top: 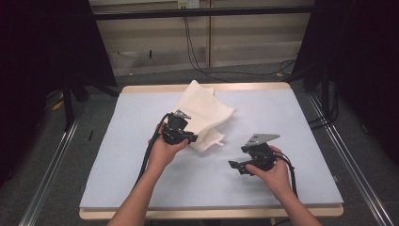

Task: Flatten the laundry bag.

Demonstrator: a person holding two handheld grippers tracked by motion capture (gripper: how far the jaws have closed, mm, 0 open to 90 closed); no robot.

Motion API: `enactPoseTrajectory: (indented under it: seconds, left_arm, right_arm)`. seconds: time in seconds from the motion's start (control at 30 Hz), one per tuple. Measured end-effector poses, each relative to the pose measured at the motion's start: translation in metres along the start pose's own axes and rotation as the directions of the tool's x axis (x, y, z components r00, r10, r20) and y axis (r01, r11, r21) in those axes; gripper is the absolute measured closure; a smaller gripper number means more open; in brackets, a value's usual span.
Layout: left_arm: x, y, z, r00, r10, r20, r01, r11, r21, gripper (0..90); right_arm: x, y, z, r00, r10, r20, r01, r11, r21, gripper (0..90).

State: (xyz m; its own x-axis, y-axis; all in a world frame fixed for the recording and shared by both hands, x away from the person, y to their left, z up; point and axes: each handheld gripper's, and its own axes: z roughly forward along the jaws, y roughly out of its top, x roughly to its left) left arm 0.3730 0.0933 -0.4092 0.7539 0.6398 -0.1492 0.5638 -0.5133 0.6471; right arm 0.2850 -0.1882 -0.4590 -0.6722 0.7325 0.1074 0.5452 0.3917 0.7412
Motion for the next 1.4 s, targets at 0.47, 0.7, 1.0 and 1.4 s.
enactPoseTrajectory:
  seconds: [0.47,0.7,1.0,1.4]
  left_arm:
    - [0.007,0.005,-0.012,0.9990,-0.039,0.022,0.040,0.9982,-0.046,78.4]
    - [0.009,0.005,-0.011,0.9987,-0.043,0.027,0.044,0.9979,-0.047,78.3]
    - [0.010,0.004,-0.014,0.9986,-0.048,0.023,0.049,0.9975,-0.052,78.3]
    - [0.019,0.002,-0.022,0.9967,-0.081,0.007,0.082,0.9936,-0.078,78.4]
  right_arm:
    - [0.018,0.022,0.043,0.9973,0.060,-0.042,-0.061,0.998,-0.030,41.2]
    - [0.024,0.028,0.060,0.9927,0.088,-0.083,-0.091,0.995,-0.037,53.7]
    - [0.028,0.039,0.076,0.9887,0.126,-0.080,-0.131,0.990,-0.052,63.8]
    - [0.027,0.050,0.074,0.9867,0.138,-0.086,-0.144,0.988,-0.062,89.3]
